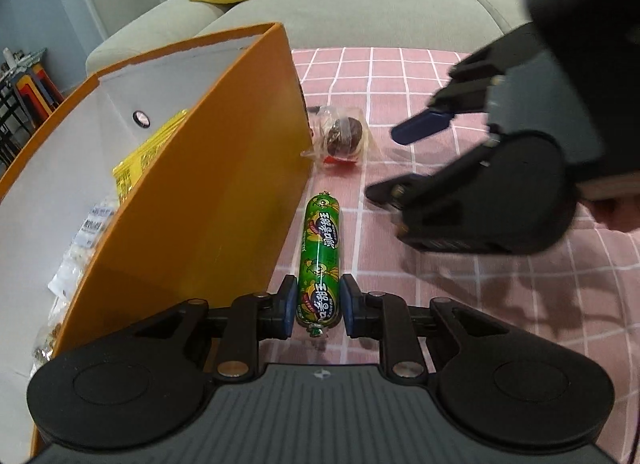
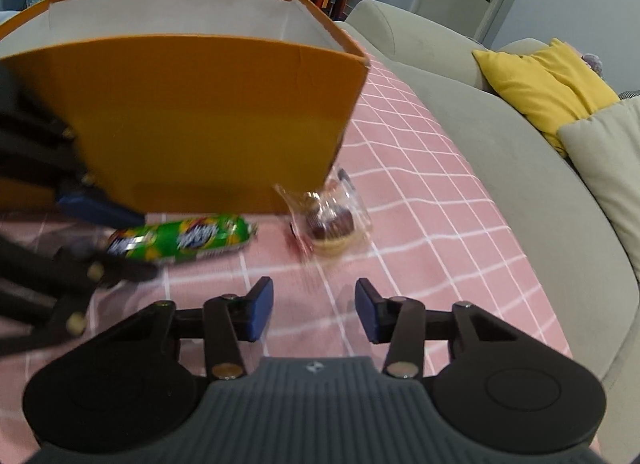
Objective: Organize snacks
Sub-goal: 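Grasp the green tube snack with the left gripper while the right gripper grasps the wrapped candy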
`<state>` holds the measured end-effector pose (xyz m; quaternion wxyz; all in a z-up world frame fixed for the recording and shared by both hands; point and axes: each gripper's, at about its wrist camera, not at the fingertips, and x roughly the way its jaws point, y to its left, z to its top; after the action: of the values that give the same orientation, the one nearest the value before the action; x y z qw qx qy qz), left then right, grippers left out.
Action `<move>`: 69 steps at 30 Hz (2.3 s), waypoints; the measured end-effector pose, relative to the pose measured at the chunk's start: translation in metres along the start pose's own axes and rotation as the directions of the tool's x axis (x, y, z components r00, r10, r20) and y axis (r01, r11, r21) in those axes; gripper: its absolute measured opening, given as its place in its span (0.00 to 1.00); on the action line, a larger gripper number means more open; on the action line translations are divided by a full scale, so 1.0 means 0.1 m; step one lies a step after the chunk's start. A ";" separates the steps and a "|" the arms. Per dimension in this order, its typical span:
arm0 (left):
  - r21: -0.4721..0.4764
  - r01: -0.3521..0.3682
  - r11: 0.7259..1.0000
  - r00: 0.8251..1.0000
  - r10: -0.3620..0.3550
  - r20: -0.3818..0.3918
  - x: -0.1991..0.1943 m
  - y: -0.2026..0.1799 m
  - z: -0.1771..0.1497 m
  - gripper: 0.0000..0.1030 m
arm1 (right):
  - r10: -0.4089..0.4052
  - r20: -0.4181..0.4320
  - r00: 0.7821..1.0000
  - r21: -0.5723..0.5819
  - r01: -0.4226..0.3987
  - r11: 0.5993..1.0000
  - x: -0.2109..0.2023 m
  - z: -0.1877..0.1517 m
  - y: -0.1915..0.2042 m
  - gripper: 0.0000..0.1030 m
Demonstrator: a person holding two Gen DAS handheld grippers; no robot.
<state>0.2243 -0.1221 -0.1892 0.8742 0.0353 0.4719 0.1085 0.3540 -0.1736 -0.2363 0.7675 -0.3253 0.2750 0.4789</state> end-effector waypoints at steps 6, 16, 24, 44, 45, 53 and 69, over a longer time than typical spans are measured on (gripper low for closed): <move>0.007 0.013 1.000 1.000 -0.013 -0.009 -0.02 0.02 -0.01 0.24 | 0.007 -0.021 1.000 0.067 -0.005 0.998 0.11 0.14 -0.03 0.24; 0.037 0.029 0.999 0.999 -0.028 -0.015 -0.09 0.07 -0.10 0.24 | -0.033 -0.067 0.997 0.306 0.052 0.951 0.01 0.15 0.10 0.06; 0.072 0.076 0.994 0.995 -0.071 -0.068 -0.26 0.22 -0.32 0.24 | -0.053 -0.118 0.992 0.393 0.095 0.915 -0.48 -0.10 0.53 0.05; 0.130 0.293 0.947 0.940 -0.260 -0.221 -0.65 0.47 -0.86 0.25 | -0.117 -0.286 0.951 0.491 0.251 0.834 -1.39 -0.39 1.91 0.05; 0.119 0.304 0.945 0.936 -0.273 -0.225 -0.63 0.48 -0.85 0.25 | -0.115 -0.289 0.950 0.486 0.249 0.838 -1.37 -0.39 1.92 0.06; 0.046 0.327 0.944 0.932 -0.314 -0.180 -0.64 0.49 -0.74 0.40 | -0.139 -0.260 0.955 0.516 0.259 0.816 -1.54 -0.35 1.88 0.35; 0.132 0.267 0.954 0.948 -0.236 -0.215 -0.41 0.27 -0.68 0.33 | -0.140 -0.256 0.957 0.413 0.239 0.879 -1.23 -0.25 1.83 0.47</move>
<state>0.1415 -0.1077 -0.1889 0.8242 0.0337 0.5639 -0.0393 0.1360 -0.2011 -0.2049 0.8294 -0.2196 0.4254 0.2879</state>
